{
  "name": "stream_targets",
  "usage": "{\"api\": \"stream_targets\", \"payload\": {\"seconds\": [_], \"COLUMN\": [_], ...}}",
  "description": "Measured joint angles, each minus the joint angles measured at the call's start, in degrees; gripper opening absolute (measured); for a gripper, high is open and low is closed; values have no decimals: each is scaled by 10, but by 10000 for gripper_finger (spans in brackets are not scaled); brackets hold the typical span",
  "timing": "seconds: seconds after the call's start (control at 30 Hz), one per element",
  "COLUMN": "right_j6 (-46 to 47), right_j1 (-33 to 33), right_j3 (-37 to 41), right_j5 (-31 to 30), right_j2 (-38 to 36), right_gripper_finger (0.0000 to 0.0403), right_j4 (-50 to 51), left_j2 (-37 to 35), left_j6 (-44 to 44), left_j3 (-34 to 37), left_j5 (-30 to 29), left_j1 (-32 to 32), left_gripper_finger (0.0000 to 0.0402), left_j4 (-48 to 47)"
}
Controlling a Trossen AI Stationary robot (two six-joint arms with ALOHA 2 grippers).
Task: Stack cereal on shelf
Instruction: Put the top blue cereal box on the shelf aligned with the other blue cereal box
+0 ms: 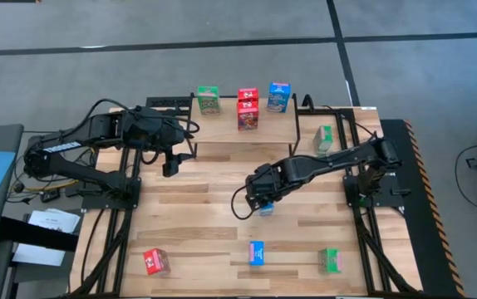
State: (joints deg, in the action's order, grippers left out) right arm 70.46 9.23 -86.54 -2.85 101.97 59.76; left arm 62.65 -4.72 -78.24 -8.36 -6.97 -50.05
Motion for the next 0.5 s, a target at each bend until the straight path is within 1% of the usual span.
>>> {"api": "stream_targets", "payload": {"seconds": [0.5], "right_j6": [0], "right_j1": [0], "right_j3": [0], "right_j5": [0], "right_j2": [6], "right_gripper_finger": [265], "right_j4": [12], "left_j2": [0], "left_j6": [0], "left_j3": [0], "left_j5": [0], "left_j1": [0], "left_gripper_finger": [279], "left_j4": [-3]}}
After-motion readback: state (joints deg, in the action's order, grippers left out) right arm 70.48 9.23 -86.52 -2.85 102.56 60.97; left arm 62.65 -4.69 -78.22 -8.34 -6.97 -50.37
